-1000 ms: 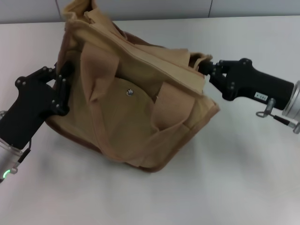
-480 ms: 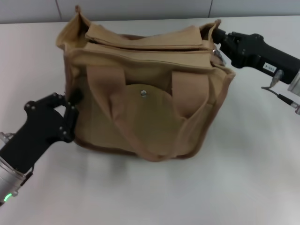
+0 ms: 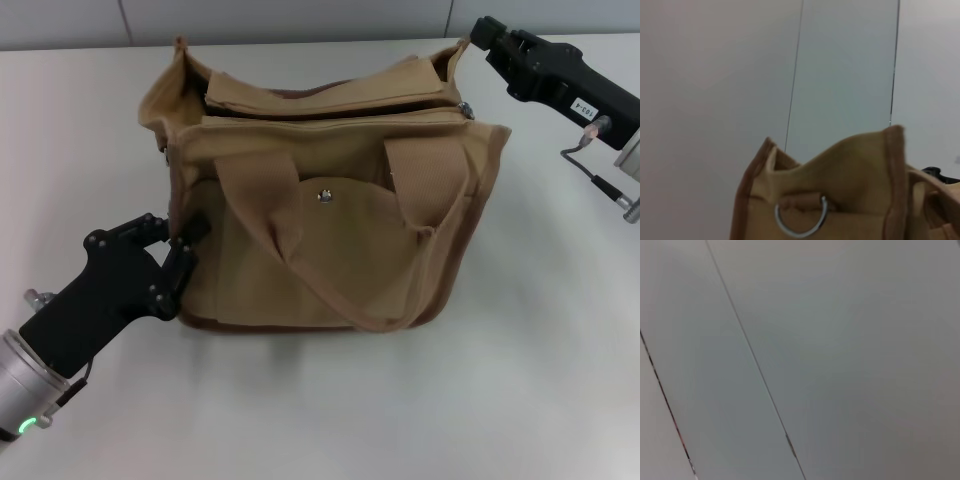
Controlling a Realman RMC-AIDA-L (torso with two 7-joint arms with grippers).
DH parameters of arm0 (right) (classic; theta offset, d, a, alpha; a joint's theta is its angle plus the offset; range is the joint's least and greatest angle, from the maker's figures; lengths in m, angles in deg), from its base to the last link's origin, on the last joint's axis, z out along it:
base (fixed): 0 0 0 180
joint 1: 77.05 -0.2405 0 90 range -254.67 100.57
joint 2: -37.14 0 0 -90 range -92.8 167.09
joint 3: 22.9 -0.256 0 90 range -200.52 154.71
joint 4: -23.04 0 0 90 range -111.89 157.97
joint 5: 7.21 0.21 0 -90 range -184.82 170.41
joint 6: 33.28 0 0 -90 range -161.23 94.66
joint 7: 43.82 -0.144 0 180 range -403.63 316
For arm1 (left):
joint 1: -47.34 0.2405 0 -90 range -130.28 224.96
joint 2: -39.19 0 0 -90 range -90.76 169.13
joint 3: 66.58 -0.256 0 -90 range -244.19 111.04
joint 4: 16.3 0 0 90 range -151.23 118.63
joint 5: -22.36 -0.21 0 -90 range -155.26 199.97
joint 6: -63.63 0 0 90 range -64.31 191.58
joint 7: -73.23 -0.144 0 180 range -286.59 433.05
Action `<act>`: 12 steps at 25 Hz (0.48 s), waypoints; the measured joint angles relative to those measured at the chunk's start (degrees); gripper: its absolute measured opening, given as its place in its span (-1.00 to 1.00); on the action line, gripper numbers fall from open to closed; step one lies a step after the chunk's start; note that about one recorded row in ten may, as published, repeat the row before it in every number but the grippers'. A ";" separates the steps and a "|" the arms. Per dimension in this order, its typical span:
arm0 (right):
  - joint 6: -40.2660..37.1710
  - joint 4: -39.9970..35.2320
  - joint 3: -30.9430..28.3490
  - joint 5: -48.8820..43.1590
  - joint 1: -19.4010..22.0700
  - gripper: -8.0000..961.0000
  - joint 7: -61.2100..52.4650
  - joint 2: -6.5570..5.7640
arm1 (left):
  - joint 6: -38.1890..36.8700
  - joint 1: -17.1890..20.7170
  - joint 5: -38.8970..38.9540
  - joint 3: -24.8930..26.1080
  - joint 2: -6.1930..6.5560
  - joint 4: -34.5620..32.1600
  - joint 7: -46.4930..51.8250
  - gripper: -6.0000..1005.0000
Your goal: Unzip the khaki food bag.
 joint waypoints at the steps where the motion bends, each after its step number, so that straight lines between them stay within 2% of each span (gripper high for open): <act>1: 0.00 0.00 0.00 0.00 0.00 -0.94 0.00 0.00 | 0.00 0.00 0.00 0.00 0.00 0.00 0.00 -0.86; 5: -1.06 0.03 -0.01 0.99 1.70 -0.82 -0.01 0.09 | -0.32 1.12 0.31 0.01 0.10 -1.74 1.15 -0.77; 8: -2.64 -0.14 -0.02 1.23 2.94 -0.72 -0.08 0.07 | -2.06 2.48 0.39 0.42 0.22 -3.57 2.53 -0.50; 10: -5.76 -0.72 -0.02 1.96 5.20 -0.65 -0.48 -0.04 | -5.30 5.81 0.44 2.24 0.98 -8.81 8.85 -0.33; 12: -7.05 -1.15 0.05 2.41 6.19 -0.58 -0.47 -0.06 | -6.34 6.90 0.45 2.84 1.32 -10.56 11.00 -0.02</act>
